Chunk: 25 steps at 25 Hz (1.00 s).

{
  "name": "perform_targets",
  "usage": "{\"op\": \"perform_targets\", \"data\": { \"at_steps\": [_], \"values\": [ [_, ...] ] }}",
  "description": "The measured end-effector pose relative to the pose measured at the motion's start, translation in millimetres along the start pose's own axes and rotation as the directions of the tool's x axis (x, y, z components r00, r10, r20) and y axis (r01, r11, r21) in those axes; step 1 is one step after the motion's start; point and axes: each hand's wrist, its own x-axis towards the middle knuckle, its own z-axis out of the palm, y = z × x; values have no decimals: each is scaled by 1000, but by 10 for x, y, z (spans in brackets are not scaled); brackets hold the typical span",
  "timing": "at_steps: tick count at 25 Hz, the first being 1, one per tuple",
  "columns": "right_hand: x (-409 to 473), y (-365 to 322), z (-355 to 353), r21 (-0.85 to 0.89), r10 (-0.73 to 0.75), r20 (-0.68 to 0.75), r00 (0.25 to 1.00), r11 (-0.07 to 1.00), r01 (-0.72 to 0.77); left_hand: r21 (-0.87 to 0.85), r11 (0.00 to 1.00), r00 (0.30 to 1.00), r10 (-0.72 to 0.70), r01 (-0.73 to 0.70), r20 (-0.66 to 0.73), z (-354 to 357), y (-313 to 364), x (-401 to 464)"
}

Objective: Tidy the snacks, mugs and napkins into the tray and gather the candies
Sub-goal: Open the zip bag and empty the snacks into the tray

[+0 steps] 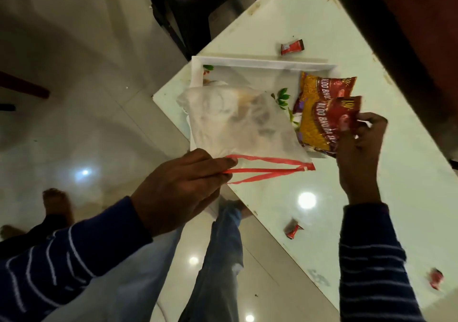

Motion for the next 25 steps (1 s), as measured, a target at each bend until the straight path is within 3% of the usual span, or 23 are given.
{"op": "perform_targets", "data": {
  "at_steps": [4,8,13,15,19,21,23,25],
  "values": [
    [206,310,265,-225,97,-19,995,969,-99,0,1000,999,22,-22,32,13,-31,-8],
    [317,447,327,-398,22,-119,993,915,-67,-26,1000,999,17,-16,28,38,-18,-25],
    [190,288,251,-587,-199,-203,959,808,43,-23,1000,999,-18,19,47,-3,-10,-2],
    [-37,148,194,-563,-231,-183,956,822,90,-22,1000,1000,-8,9,27,-47,22,29],
    [-601,-179,-114,-545,-84,-52,995,837,42,9,998,998,69,-69,-12,-247,128,132],
    [-881,-404,-357,-549,-13,-78,997,835,-32,44,991,991,131,-130,-24,-427,254,195],
    [-1172,-747,-538,-531,-57,-126,990,847,-19,67,982,984,178,-176,-25,-642,417,272],
    [-1413,-1140,-582,-549,-129,-77,989,833,66,67,981,983,183,-181,-28,-824,578,334]
  ]
}}
